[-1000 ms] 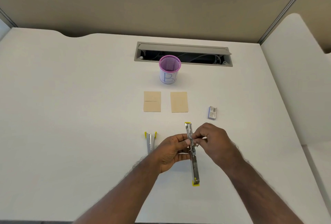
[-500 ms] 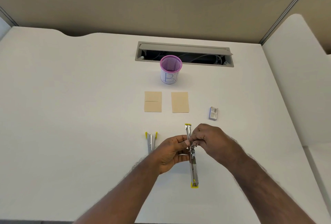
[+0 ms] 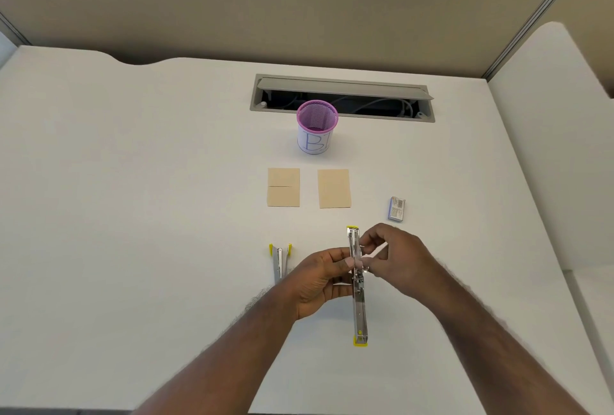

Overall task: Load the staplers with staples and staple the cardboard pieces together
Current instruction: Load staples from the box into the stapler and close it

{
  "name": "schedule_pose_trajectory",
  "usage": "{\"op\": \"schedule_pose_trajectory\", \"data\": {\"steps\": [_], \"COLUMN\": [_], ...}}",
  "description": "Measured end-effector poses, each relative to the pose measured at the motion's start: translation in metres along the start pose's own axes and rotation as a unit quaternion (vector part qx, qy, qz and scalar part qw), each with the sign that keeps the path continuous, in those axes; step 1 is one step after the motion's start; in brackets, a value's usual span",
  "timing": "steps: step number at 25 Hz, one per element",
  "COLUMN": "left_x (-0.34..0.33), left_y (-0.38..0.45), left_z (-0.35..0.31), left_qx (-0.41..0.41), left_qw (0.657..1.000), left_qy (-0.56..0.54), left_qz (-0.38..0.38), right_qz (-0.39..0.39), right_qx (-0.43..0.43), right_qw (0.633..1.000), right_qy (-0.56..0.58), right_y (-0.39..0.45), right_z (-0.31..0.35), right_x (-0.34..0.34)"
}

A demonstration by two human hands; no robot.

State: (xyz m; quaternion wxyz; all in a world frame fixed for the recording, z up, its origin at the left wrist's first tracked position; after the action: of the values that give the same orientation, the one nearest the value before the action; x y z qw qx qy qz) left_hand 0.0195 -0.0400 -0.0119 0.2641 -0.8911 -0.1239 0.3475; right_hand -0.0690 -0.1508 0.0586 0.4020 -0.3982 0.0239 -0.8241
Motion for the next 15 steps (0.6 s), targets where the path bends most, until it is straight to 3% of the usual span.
{"op": "schedule_pose_trajectory", "data": {"steps": [6,11,15], "left_x": [-0.0021,-0.0037,-0.0037], "left_y": [0.0002,0.0003,0.0004], "left_z": [0.0023,0.0032,0.0035], "left_qx": [-0.002,-0.002,0.001], "left_qw": [1.0,1.0,0.999], "left_qy": [0.01,0.023,0.027], "left_qz": [0.014,0.02,0.017], "right_qz": [0.06,0.05,-0.003], "right_qx": [-0.108,-0.133,-0.138], "right_qw": [0.989,0.987,0.986], "right_qy": [0.081,0.079,0.093], "right_y": [-0.002,-0.0008,0.0034], "right_z": [-0.0117,-0.0117,-0.011], "right_x": [-0.0048,-0.0097,-0.0062]}}
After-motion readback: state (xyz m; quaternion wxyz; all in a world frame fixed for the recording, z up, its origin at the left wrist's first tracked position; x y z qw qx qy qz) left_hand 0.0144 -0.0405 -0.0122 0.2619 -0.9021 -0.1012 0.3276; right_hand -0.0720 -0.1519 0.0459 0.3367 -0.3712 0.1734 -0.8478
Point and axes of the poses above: each hand's wrist, its own y-axis towards the middle knuckle, its own x-axis out of the back of the hand, z = x × y, the point moved 5 cm from there along y, towards the middle knuckle, and after that the axes turned 4 degrees about -z, right-handed, at the moved point
